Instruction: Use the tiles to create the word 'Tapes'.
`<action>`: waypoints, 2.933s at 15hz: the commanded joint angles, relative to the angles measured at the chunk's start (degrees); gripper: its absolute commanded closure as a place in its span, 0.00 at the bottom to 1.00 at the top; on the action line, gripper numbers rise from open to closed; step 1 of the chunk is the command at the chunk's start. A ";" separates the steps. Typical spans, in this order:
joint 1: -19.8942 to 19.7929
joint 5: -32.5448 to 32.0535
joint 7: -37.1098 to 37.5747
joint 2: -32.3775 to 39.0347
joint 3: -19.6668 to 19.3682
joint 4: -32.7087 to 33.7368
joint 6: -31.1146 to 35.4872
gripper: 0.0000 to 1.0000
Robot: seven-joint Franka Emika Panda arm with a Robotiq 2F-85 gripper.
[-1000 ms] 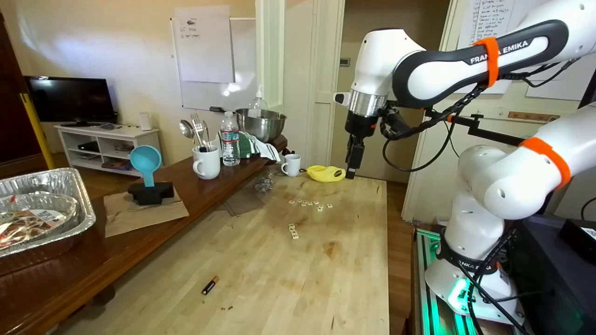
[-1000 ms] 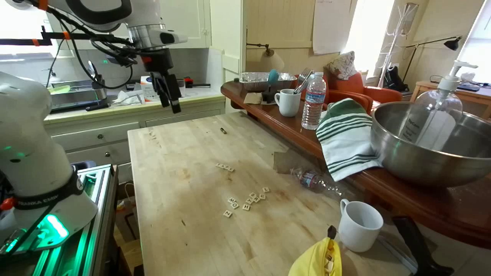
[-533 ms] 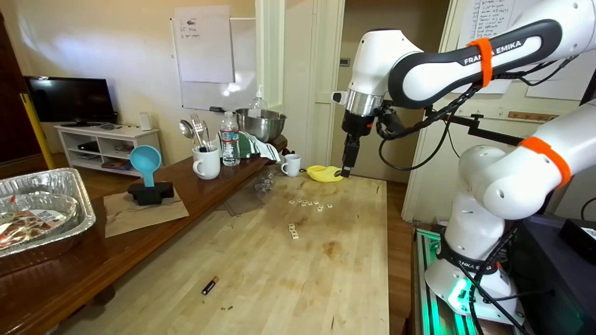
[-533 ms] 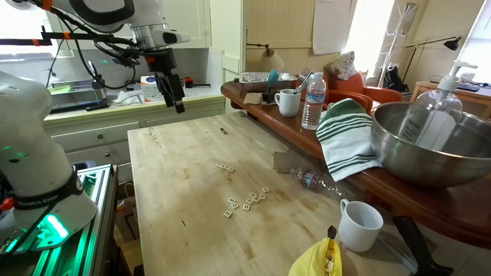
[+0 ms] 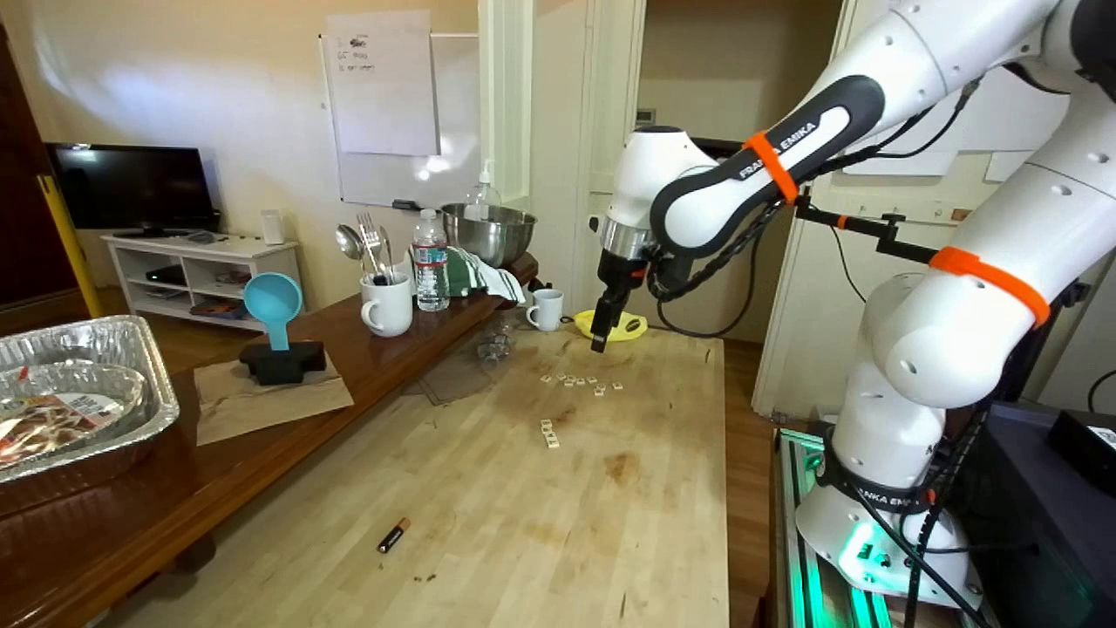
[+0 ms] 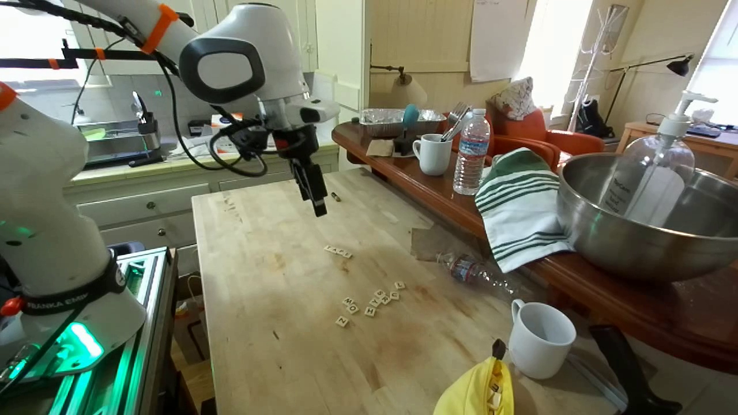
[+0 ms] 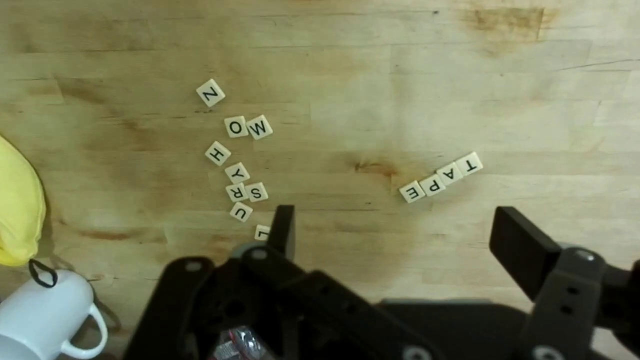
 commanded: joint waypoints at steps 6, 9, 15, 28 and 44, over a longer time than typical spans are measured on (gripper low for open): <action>-3.47 1.11 0.13 19.51 -5.28 8.45 7.20 0.00; -3.07 5.48 -2.82 23.69 -7.28 11.08 8.17 0.00; -3.20 4.15 -1.63 22.82 -7.13 10.78 7.19 0.00; -3.00 6.25 -2.70 30.15 -6.80 12.86 17.44 0.30; -4.91 7.40 -3.20 40.48 -6.89 17.84 24.20 1.00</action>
